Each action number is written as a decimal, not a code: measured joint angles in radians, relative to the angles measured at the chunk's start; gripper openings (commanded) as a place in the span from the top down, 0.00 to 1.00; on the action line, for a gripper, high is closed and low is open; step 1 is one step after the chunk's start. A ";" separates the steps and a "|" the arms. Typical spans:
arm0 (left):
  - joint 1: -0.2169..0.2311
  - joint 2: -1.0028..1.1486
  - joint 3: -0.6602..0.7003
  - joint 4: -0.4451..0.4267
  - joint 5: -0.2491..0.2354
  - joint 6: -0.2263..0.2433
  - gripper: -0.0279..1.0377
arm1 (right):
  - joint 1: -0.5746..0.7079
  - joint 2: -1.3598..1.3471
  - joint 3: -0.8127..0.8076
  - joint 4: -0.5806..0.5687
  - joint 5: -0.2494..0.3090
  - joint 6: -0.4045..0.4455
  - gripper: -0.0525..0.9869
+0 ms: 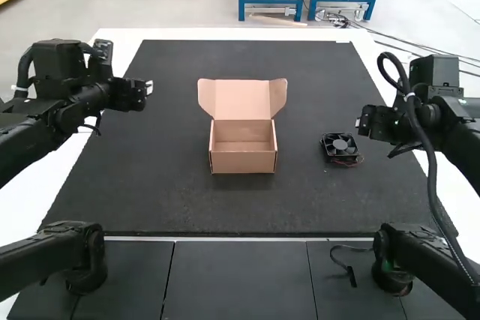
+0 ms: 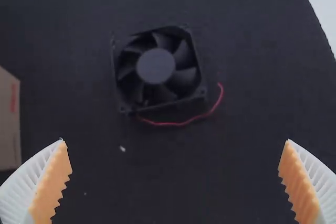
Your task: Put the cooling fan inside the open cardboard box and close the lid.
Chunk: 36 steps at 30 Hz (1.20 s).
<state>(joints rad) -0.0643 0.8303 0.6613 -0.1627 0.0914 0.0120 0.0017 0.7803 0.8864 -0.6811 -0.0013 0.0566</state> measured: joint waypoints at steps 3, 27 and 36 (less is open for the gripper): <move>-0.054 0.011 0.031 -0.021 0.008 0.001 0.08 | 0.000 0.017 0.004 -0.020 -0.002 0.002 0.08; -0.413 0.035 0.094 -0.163 0.014 -0.092 0.07 | 0.000 0.351 0.164 -0.106 0.119 -0.224 0.08; -0.420 0.035 0.094 -0.159 0.009 -0.144 0.07 | -0.039 0.489 0.193 -0.057 0.117 -0.294 0.08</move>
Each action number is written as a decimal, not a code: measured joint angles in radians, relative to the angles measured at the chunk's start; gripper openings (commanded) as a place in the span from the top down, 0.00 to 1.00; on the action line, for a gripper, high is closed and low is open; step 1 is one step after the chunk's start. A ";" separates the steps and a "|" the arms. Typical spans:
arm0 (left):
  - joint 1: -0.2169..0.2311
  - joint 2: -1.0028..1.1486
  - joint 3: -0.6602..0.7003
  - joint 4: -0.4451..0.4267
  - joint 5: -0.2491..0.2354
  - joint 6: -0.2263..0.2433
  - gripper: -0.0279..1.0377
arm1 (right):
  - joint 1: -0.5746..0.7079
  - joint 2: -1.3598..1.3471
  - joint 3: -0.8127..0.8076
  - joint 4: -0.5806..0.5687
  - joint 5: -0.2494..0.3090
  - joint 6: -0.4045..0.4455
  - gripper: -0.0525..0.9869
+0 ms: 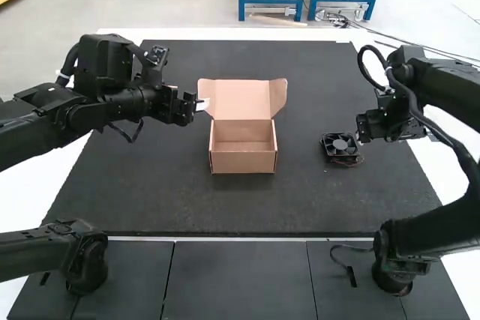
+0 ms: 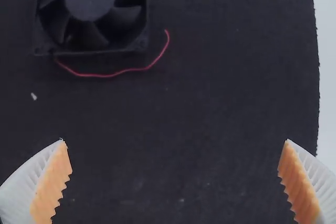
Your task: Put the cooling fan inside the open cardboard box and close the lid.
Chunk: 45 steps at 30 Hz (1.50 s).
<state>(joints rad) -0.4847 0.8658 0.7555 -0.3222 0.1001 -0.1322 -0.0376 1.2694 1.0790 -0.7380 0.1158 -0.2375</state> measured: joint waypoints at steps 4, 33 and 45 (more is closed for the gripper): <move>0.000 0.000 0.000 -0.037 -0.006 -0.003 0.07 | -0.039 0.065 0.038 0.005 -0.021 -0.003 0.08; 0.000 -0.138 -0.048 -0.177 0.000 0.121 0.07 | -0.066 0.408 0.206 0.060 -0.090 0.025 0.08; 0.000 -0.139 -0.048 -0.182 0.002 0.125 0.07 | -0.066 0.565 0.304 0.076 -0.081 0.044 0.08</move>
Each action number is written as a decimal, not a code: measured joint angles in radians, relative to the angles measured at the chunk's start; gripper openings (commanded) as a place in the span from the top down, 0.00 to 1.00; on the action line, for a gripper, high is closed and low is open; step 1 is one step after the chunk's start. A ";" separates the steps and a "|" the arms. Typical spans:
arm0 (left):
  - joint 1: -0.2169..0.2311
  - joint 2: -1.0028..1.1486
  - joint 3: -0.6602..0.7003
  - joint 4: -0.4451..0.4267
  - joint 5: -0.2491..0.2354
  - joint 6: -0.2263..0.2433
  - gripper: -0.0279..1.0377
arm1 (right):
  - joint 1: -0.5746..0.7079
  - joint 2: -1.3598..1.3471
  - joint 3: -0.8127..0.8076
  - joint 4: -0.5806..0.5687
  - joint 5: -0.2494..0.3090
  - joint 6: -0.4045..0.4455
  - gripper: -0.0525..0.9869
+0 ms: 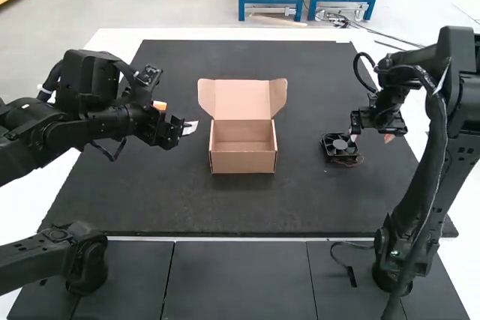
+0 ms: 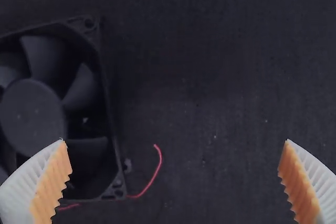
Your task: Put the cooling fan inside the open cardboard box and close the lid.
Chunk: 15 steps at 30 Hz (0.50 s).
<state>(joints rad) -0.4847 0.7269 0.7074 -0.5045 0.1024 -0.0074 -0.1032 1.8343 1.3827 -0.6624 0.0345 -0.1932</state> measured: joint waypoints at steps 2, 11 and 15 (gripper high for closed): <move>0.000 0.000 0.000 0.001 0.000 0.000 0.07 | 0.000 0.013 0.014 0.000 0.001 0.002 0.08; 0.000 0.000 0.000 0.005 0.000 0.000 0.07 | 0.000 0.043 0.037 0.002 0.007 0.007 0.08; 0.000 0.000 0.001 0.008 0.000 0.000 0.07 | 0.000 0.056 0.037 0.002 0.007 0.010 0.08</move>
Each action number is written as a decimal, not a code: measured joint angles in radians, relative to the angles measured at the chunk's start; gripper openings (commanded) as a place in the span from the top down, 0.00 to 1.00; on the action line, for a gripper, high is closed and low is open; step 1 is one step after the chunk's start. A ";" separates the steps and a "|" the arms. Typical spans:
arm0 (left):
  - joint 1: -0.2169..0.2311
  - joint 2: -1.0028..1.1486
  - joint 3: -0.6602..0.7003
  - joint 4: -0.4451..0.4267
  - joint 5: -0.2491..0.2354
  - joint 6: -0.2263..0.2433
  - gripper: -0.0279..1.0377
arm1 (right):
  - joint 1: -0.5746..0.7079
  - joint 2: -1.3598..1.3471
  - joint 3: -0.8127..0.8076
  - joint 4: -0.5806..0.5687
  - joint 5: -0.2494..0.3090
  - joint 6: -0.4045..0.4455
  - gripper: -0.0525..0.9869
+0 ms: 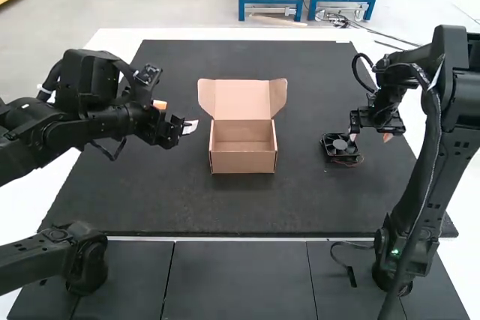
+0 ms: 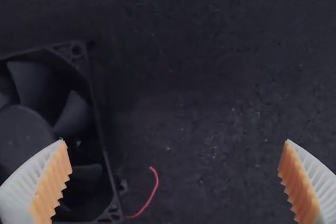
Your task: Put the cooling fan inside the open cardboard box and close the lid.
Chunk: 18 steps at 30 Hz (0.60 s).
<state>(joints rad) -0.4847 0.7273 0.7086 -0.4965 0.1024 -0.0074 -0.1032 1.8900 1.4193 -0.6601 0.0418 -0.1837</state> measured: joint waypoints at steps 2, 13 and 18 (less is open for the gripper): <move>0.000 0.000 0.000 0.001 0.000 0.000 0.07 | 0.000 0.006 0.000 0.000 0.000 0.001 0.08; 0.000 0.000 0.001 0.004 0.000 0.000 0.07 | 0.000 0.023 0.002 0.000 0.000 0.001 0.08; 0.000 0.000 0.002 0.006 0.000 0.000 0.07 | 0.000 0.036 0.003 0.000 0.000 0.001 0.08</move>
<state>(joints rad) -0.4847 0.7273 0.7105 -0.4900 0.1024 -0.0074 -0.1032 1.9263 1.4220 -0.6601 0.0418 -0.1829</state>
